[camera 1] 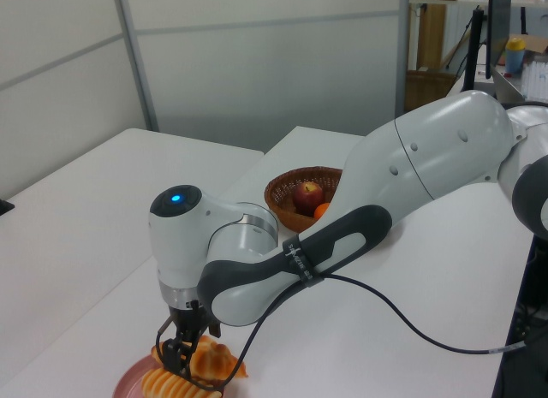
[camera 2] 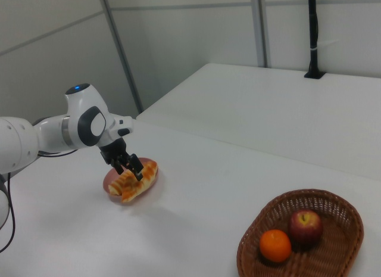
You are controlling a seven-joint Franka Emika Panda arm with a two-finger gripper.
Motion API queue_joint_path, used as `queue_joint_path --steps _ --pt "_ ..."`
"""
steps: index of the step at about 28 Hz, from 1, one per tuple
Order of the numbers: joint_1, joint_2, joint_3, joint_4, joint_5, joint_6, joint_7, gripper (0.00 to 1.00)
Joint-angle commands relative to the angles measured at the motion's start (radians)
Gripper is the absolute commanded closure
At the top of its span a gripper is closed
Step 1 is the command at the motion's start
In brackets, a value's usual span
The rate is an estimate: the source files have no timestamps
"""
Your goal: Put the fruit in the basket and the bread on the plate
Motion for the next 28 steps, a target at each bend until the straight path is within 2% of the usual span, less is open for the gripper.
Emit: queue_joint_path --steps 1,2,6,8,11,15,16,19,21,25,28 --pt "0.008 -0.08 -0.013 -0.008 -0.011 -0.025 0.039 0.0" --pt "-0.004 -0.121 -0.016 -0.014 -0.008 -0.046 0.039 0.0" --pt "-0.08 -0.194 -0.014 -0.011 0.018 -0.126 0.036 0.0" --pt "-0.142 -0.238 -0.016 -0.006 0.079 -0.165 0.028 0.0" --pt "-0.216 -0.287 -0.016 -0.006 0.127 -0.226 -0.003 0.0" --pt "-0.323 -0.358 -0.019 -0.003 0.182 -0.405 -0.16 0.0" --pt "-0.386 -0.392 -0.019 0.005 0.224 -0.471 -0.234 0.0" --pt "-0.458 -0.436 -0.017 0.006 0.285 -0.563 -0.337 0.0" --pt "-0.483 -0.464 -0.019 0.005 0.288 -0.614 -0.386 0.0" --pt "-0.518 -0.479 -0.016 -0.003 0.286 -0.629 -0.383 0.0" --pt "-0.517 -0.521 -0.01 -0.043 0.253 -0.622 -0.385 0.0"
